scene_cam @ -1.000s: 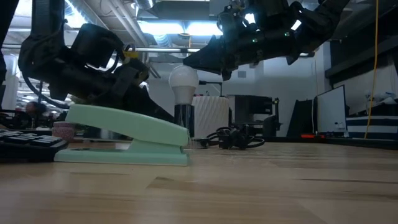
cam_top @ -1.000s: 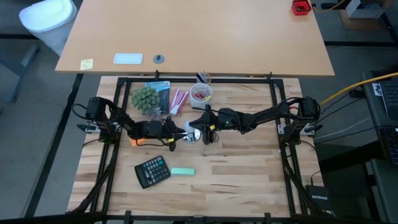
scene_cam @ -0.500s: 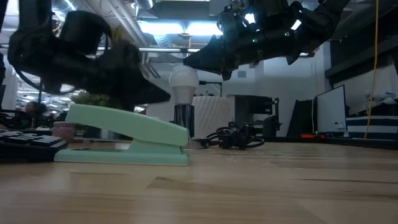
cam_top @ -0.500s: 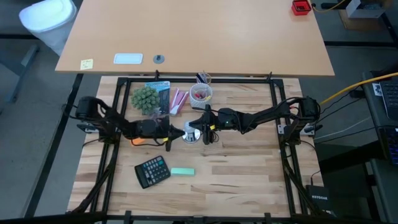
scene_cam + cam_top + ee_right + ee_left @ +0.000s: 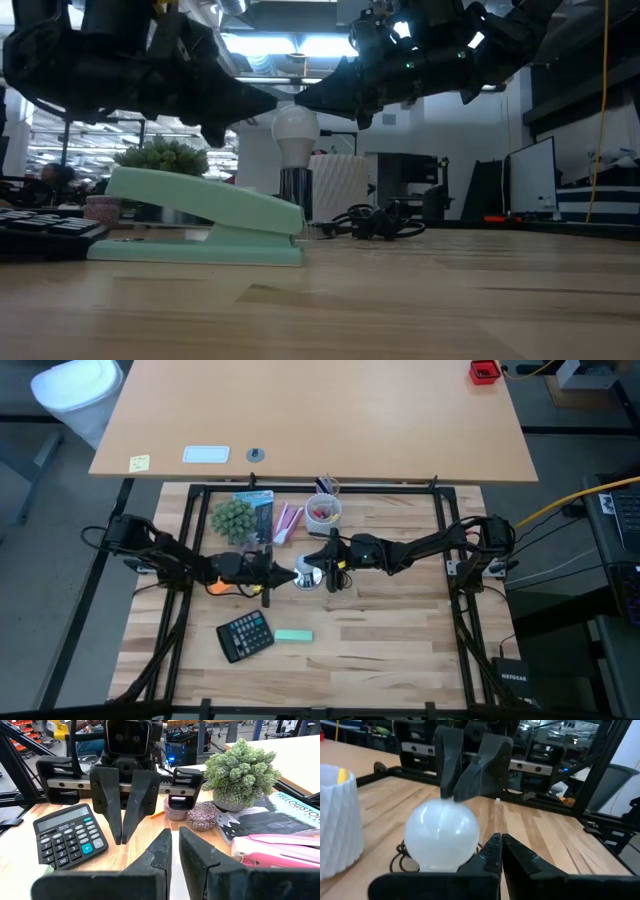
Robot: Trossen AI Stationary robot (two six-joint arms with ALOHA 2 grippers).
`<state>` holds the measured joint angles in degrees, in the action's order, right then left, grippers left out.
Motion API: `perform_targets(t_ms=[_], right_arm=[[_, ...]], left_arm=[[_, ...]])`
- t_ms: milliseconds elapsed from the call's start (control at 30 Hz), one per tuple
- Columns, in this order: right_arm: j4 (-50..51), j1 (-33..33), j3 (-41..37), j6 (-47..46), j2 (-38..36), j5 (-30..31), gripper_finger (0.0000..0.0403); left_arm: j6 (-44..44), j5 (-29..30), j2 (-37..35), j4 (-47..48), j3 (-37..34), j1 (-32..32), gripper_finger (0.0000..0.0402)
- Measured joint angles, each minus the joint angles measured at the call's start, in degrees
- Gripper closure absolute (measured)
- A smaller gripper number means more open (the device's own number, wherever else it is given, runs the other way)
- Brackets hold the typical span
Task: Screw lightbulb
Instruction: Insert the lightbulb into the lamp
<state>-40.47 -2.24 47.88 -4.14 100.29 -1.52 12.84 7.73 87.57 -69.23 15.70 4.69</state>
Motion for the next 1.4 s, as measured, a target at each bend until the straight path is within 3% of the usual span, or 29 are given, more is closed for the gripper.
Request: perform_targets(t_ms=[533,1000,1400], right_arm=[[0.0,0.0,0.0,0.0,0.0,0.3,0.0363],[0.3,-0.1,-0.1,0.0,0.0,-0.6,0.0363],[1.3,0.2,0.0,0.0,0.1,-7.1,0.0363]], left_arm=[[-1.3,8.0,0.0,5.4,1.7,0.0,0.04],[-2.5,10.7,0.0,5.7,1.7,0.0,0.0401],[-2.6,17.2,0.2,8.2,1.5,-0.2,0.0401]])
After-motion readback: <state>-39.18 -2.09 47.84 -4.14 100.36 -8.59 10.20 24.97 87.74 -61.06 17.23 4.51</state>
